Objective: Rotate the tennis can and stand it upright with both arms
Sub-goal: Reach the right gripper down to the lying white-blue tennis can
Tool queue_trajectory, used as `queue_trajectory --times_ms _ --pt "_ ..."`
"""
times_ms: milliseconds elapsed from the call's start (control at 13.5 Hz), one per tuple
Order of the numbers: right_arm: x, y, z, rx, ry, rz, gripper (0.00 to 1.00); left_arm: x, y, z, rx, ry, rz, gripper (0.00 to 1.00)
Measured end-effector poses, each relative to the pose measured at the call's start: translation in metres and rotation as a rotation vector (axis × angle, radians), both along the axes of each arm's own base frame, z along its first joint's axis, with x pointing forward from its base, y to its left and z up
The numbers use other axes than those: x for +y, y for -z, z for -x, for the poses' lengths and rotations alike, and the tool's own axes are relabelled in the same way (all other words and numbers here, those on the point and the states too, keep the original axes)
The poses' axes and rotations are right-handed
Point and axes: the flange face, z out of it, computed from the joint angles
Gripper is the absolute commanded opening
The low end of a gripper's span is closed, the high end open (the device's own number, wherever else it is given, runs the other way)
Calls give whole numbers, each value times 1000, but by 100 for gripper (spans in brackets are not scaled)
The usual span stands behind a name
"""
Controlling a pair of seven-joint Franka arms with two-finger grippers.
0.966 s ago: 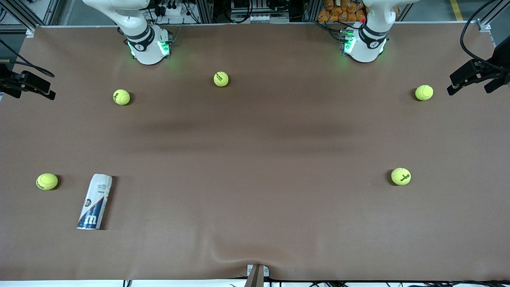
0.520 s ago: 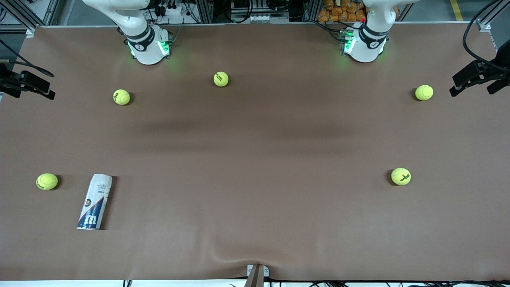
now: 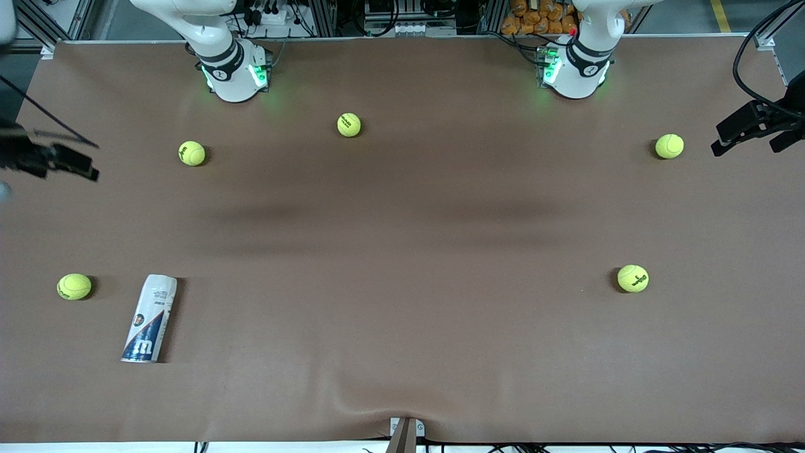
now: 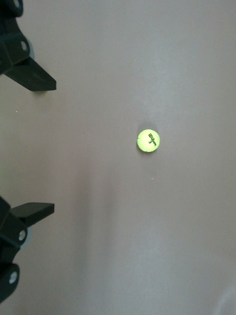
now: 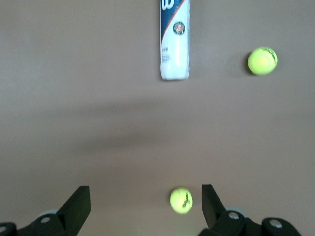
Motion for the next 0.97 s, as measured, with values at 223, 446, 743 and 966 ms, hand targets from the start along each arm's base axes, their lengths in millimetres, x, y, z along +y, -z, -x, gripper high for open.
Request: queue_trajectory --times_ms 223,446,743,966 --pt "-6 100 -56 -17 2 13 100 0 1 0 8 0 0 100" --pt "-10 191 -92 -19 -5 29 100 0 2 0 11 0 1 100" --pt "-19 251 -124 -75 -57 81 100 -1 4 -1 16 2 1 100" --pt "-27 292 -136 -134 -68 90 100 -1 8 -3 24 3 2 100"
